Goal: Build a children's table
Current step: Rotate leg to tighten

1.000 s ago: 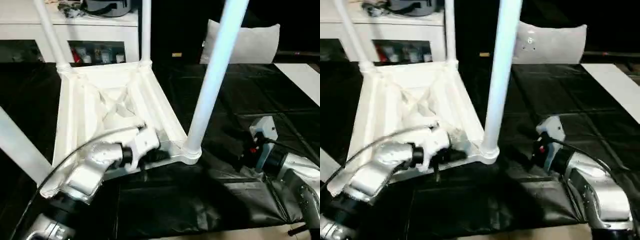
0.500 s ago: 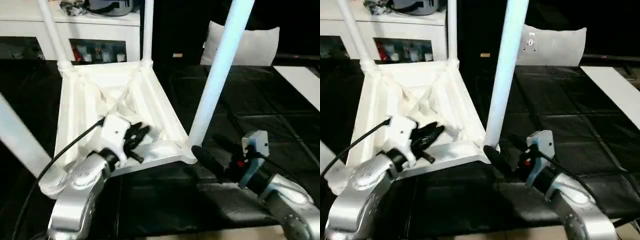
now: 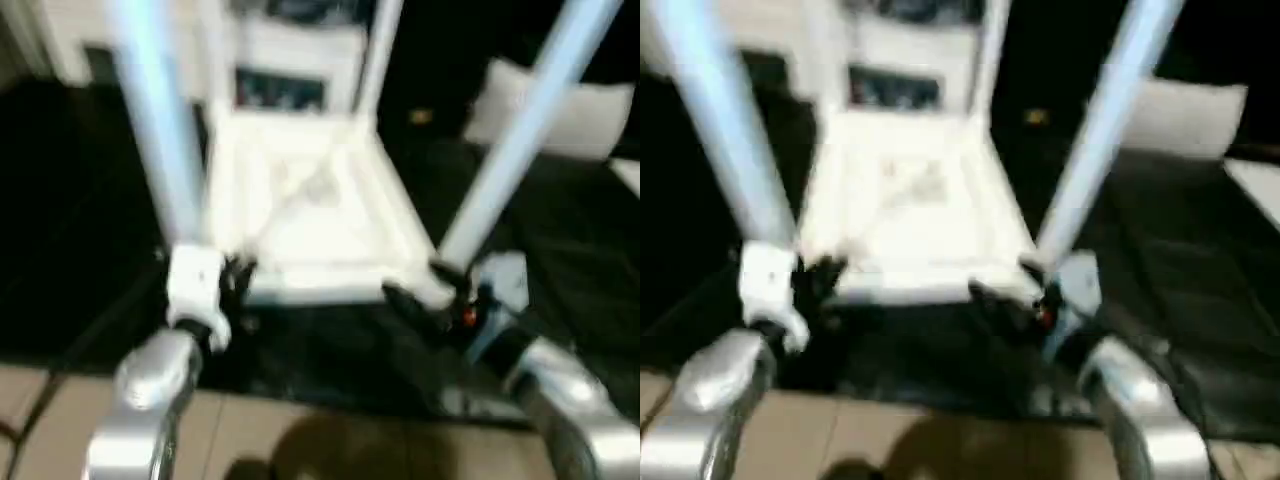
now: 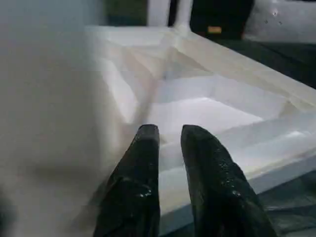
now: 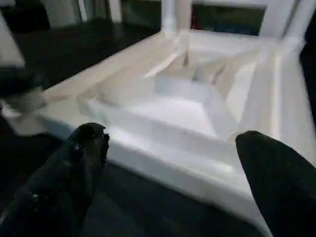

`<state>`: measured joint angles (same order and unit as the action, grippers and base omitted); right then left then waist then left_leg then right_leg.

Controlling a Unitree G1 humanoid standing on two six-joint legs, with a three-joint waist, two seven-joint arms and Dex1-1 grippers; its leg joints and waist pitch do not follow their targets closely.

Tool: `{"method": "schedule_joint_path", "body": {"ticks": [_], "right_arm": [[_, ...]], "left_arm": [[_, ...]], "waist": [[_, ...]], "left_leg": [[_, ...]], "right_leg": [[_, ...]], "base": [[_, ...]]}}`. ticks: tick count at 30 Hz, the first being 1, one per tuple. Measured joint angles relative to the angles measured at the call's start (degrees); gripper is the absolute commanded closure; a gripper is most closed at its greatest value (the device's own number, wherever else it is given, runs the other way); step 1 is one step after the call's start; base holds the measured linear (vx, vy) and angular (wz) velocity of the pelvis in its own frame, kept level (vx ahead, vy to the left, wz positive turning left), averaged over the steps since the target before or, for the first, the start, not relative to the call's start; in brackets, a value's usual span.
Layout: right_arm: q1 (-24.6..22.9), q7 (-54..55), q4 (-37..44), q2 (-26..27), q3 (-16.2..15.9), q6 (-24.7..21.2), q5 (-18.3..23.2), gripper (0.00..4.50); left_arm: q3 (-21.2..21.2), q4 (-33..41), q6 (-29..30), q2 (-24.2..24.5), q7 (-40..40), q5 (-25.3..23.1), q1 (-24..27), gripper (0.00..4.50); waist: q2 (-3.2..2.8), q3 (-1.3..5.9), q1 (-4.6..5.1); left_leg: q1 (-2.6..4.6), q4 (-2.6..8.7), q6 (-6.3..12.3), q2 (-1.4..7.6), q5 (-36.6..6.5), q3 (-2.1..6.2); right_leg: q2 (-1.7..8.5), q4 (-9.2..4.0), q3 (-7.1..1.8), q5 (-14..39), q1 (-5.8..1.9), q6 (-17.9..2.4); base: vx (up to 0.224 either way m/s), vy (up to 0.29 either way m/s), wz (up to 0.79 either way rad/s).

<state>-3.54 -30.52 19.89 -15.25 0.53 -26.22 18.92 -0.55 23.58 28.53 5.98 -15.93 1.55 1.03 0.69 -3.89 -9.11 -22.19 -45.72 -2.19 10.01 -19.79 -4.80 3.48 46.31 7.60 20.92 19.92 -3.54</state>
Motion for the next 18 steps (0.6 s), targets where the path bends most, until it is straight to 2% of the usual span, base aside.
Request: {"method": "schedule_joint_path", "body": {"ticks": [1, 2, 3, 4, 5, 6, 8, 9, 10, 12, 17, 18], "right_arm": [[0.0, 0.0, 0.0, -0.4, 0.0, 0.1, -0.1, 0.00], [0.1, 0.0, 0.0, -0.7, 0.2, 0.4, 0.0, 0.00], [0.4, 0.1, 0.1, -0.3, 0.8, 0.7, 0.4, 0.00], [0.7, 0.2, 0.0, 0.1, 1.2, 0.7, 0.8, 0.00], [0.6, 0.2, -0.2, 0.2, 1.2, 0.6, 0.9, 0.00], [0.4, 0.1, -0.3, -0.2, 1.2, 0.3, 0.9, 0.00], [0.4, -0.2, -0.4, -1.4, 0.3, 0.7, 0.1, 0.00], [0.3, -0.4, -0.4, -1.5, -0.2, 1.1, -0.5, 0.00], [0.2, -0.5, -0.4, -1.6, -0.8, 1.7, -1.1, 0.00], [-0.2, -0.5, -0.4, -1.4, -1.2, 2.2, -1.5, 0.00], [1.0, 3.1, -2.0, -0.6, -0.6, 4.2, -3.6, 0.00], [1.4, 3.8, -2.3, -0.5, -0.2, 3.7, -3.6, 0.00]], "left_arm": [[-0.1, 0.2, -0.2, 0.2, -0.2, 0.0, 0.0, 3.11], [0.2, 0.5, -0.3, 0.5, -0.3, 0.0, 0.0, 3.11], [1.0, 0.7, -0.3, 1.1, -0.7, 0.0, 0.0, 3.02], [1.6, 0.6, -0.3, 1.3, -0.9, 0.0, 0.1, 2.95], [2.3, 0.5, -0.3, 1.3, -1.3, 0.0, 0.5, 2.95], [3.2, 0.5, -0.3, 1.4, -1.8, -0.1, 0.6, 2.77], [4.6, 0.6, -1.3, 1.6, -2.3, -0.2, 0.3, 2.62], [4.7, 0.5, -1.5, 1.7, -2.3, -0.3, 0.3, 2.59], [4.7, 0.5, -1.7, 2.0, -2.4, -0.3, 0.2, 2.54], [5.1, -0.1, -2.5, 2.9, -2.6, -0.3, -0.5, 2.29], [6.1, -2.2, -3.8, 4.4, -5.4, 0.1, -2.9, 2.10], [7.2, -3.4, -3.8, 5.1, -7.0, 0.2, -4.2, 1.90]], "waist": [[0.42, 0.31, 0.59], [0.97, 0.63, 0.95], [2.05, 0.98, 1.32], [2.81, 1.07, 1.46], [3.28, 1.29, 1.52], [3.32, 1.38, 1.55], [3.08, 1.56, 1.77], [3.08, 1.59, 1.82], [3.11, 1.61, 1.87], [3.10, 1.60, 1.99], [3.11, 1.58, 2.67], [3.12, 1.58, 2.73]], "left_leg": [[0.11, 0.76, 0.32, 0.01, 0.6, 0.07], [0.12, 1.47, 0.40, -0.10, 1.1, -0.24], [0.11, 2.10, 0.20, -0.75, 1.2, -0.87], [0.14, 2.53, -0.04, -1.55, 1.4, -1.19], [0.45, 3.56, -0.38, -1.99, 1.7, -1.25], [0.97, 5.46, -0.90, -2.38, 2.3, -1.59], [1.68, 9.12, -0.36, -2.36, 5.8, -2.46], [1.77, 9.97, -0.55, -2.31, 6.2, -2.53], [1.77, 10.51, -0.59, -2.24, 6.5, -2.55], [1.75, 10.87, -0.44, -1.95, 6.9, -2.54], [1.82, 11.23, -0.64, -1.56, 7.0, -2.61], [1.88, 11.23, -0.65, -1.55, 7.0, -2.62]], "right_leg": [[-0.37, -0.30, -0.87, -0.3, 0.16, 1.1], [-0.21, -1.55, -1.38, -0.7, -0.01, 1.8], [0.47, -4.87, -2.81, -1.3, -0.41, 2.6], [1.44, -5.92, -3.50, -3.8, -0.48, 6.2], [1.67, -6.10, -3.73, -3.8, -0.44, 6.1], [1.87, -7.04, -3.90, -4.0, -0.46, 5.9], [1.78, -8.77, -3.94, -5.3, -0.28, 5.4], [1.63, -9.26, -3.90, -5.5, -0.21, 5.2], [1.52, -9.46, -3.85, -5.8, -0.08, 4.8], [1.21, -9.53, -3.76, -5.9, 0.08, 4.6], [0.80, -9.86, -3.67, -5.8, 0.07, 3.9], [0.80, -9.87, -3.68, -5.8, 0.06, 3.9]], "base": [[-0.053, 0.048, -0.02], [0.000, 0.000, 0.00], [0.000, 0.000, 0.00], [-0.044, -0.067, -0.17], [-0.036, -0.089, -0.14], [-0.036, -0.089, -0.14], [0.003, -0.079, -0.01], [0.012, -0.076, -0.02], [0.034, -0.072, -0.02], [0.042, -0.062, -0.01], [0.000, 0.000, 0.00], [0.000, 0.000, 0.00]]}}
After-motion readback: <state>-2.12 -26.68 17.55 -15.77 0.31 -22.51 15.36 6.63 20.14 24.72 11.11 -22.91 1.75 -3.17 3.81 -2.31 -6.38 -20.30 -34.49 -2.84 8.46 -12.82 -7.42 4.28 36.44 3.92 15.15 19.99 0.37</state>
